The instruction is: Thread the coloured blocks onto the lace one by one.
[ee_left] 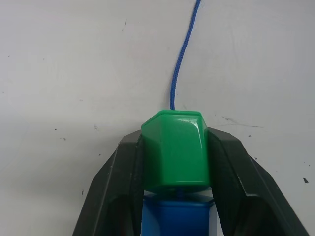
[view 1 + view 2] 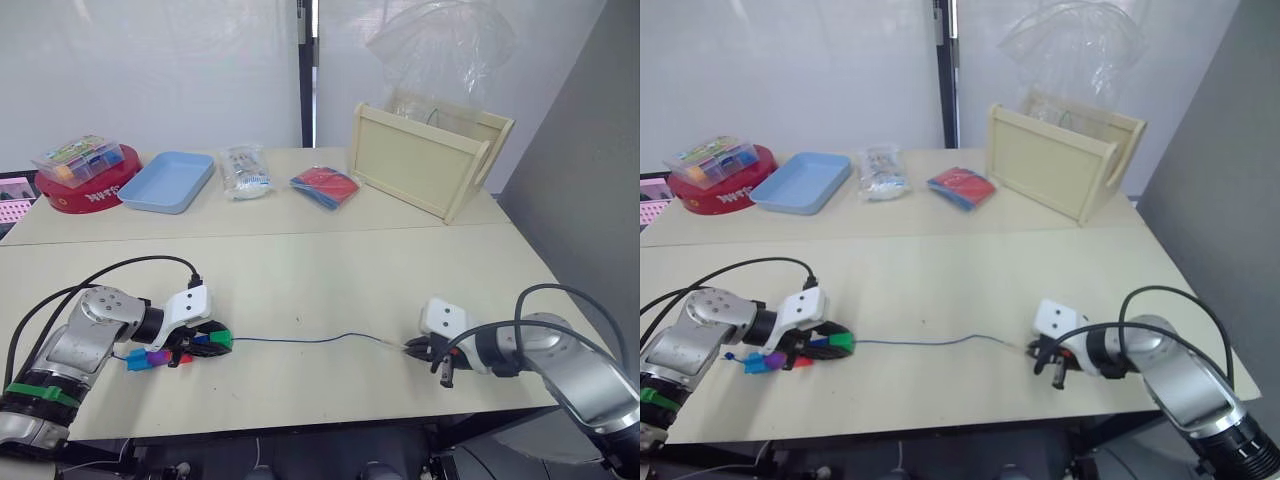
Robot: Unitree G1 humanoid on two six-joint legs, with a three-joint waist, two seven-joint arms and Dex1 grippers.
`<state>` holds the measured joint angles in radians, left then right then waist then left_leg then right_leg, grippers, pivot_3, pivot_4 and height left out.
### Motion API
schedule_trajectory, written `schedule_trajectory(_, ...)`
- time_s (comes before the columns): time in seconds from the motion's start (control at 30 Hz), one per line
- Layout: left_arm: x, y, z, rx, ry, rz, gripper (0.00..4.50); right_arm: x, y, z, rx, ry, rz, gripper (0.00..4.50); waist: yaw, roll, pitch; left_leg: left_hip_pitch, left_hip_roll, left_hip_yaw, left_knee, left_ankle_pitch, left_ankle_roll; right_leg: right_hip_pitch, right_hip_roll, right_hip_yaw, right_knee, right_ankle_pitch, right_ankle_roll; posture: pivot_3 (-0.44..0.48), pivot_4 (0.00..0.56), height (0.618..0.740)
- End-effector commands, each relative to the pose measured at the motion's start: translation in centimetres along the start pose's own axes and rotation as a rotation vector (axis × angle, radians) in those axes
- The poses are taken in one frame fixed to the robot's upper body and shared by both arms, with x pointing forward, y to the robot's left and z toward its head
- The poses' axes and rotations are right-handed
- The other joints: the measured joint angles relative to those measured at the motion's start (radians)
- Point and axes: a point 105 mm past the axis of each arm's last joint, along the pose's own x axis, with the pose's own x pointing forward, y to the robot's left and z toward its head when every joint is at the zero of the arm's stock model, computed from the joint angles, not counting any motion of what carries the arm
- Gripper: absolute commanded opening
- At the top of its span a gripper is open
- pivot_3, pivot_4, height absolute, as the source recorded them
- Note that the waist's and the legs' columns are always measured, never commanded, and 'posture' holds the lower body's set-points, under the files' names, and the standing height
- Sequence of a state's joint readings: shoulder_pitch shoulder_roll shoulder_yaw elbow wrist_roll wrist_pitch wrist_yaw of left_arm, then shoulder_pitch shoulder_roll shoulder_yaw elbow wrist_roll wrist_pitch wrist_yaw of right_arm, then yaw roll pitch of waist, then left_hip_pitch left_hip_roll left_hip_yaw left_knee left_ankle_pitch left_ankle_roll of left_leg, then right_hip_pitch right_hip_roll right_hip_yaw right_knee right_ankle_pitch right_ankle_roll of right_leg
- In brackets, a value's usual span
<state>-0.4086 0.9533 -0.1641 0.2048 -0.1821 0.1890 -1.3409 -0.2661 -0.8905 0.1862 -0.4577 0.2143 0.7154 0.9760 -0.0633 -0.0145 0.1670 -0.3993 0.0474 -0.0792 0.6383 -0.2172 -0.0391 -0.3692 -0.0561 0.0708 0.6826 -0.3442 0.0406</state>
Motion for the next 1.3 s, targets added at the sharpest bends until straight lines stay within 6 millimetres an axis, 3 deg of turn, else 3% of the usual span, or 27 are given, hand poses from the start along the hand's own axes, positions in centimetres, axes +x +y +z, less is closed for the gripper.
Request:
schedule_trajectory(0.03, 0.0, -0.2, -1.2, -0.049, 0.048, 0.001, 1.31, 0.4, 0.6, 1.2, -0.021, -0.029, -0.004, 0.0, 0.0, 0.0, 0.0, 0.0, 0.0, 0.0, 0.0, 0.0, 0.0, 0.0, 0.0, 0.0, 0.0, 0.0, 0.0, 0.0, 0.15, 0.74)
schedule_trajectory(0.1, -0.1, 0.1, -0.4, -0.044, 0.02, 0.006, 2.35, 0.8, 1.0, 1.3, -0.018, -0.021, 0.001, 0.0, 0.0, 0.0, 0.0, 0.0, 0.0, 0.0, 0.0, 0.0, 0.0, 0.0, 0.0, 0.0, 0.0, 0.0, 0.0, 0.0, 0.15, 0.74)
schedule_trajectory(0.27, -1.0, 0.7, 1.3, -0.038, 0.026, -0.002, 3.92, 1.6, 2.2, 1.6, 0.005, -0.011, 0.044, 0.0, 0.015, 0.0, 0.0, -0.002, 0.0, 0.0, 0.001, 0.0, 0.0, -0.001, 0.0, -0.001, 0.0, 0.0, 0.0, 0.0, 0.15, 0.74)
schedule_trajectory(0.43, -2.5, 1.4, 3.8, 0.015, 0.091, -0.028, 3.92, 2.4, 2.6, 2.4, 0.014, -0.02, 0.049, 0.0, 0.021, -0.001, 0.001, -0.007, 0.0, -0.001, 0.003, 0.0, 0.0, -0.003, 0.0, -0.002, 0.0, 0.0, 0.0, 0.0, 0.15, 0.74)
schedule_trajectory(0.53, -3.6, 2.0, 5.0, 0.073, 0.223, -0.026, 3.92, 3.0, 2.9, 2.7, 0.031, -0.034, 0.056, 0.0, 0.024, -0.002, 0.001, -0.007, -0.001, -0.001, 0.003, 0.0, 0.0, -0.003, -0.001, -0.002, -0.001, 0.0, 0.0, 0.0, 0.15, 0.74)
schedule_trajectory(0.63, -4.2, 1.0, 6.0, 0.046, 0.341, -0.118, 3.92, 3.9, 3.3, 3.1, 0.04, -0.053, 0.072, 0.0, 0.021, -0.004, 0.003, -0.008, -0.001, -0.001, 0.003, 0.0, 0.0, -0.004, -0.001, -0.002, -0.001, 0.0, 0.0, 0.0, 0.15, 0.74)
schedule_trajectory(0.8, -3.0, 0.6, 6.6, -0.031, 0.448, -0.176, 3.92, 4.9, 3.9, 4.0, 0.044, -0.083, 0.082, 0.0, 0.02, -0.003, 0.003, -0.007, -0.001, -0.001, 0.002, 0.0, 0.0, -0.004, -0.001, -0.002, -0.001, 0.0, 0.0, 0.0, 0.15, 0.74)
schedule_trajectory(0.93, -1.8, 1.5, 5.6, 0.027, 0.592, -0.162, 3.92, 5.7, 4.8, 5.1, 0.048, -0.113, 0.101, 0.0, 0.018, -0.004, 0.003, -0.007, -0.001, -0.001, 0.002, 0.0, 0.0, -0.004, 0.0, -0.002, -0.001, 0.0, 0.0, 0.0, 0.15, 0.74)
schedule_trajectory(1.13, 0.6, 1.7, 5.7, 0.016, 0.589, -0.176, 3.92, 5.9, 5.4, 4.9, 0.063, -0.106, 0.094, 0.0, 0.021, -0.004, 0.003, -0.008, -0.001, -0.001, 0.003, 0.0, 0.0, -0.004, -0.001, -0.002, -0.001, 0.0, 0.0, 0.0, 0.15, 0.74)
schedule_trajectory(1.3, 1.4, 1.3, 4.8, 0.042, 0.614, -0.193, 3.92, 5.7, 5.2, 4.9, 0.074, -0.098, 0.073, 0.0, 0.019, -0.004, 0.003, -0.007, -0.001, -0.001, 0.003, 0.0, 0.0, -0.004, -0.001, -0.002, 0.0, 0.0, 0.0, 0.0, 0.15, 0.74)
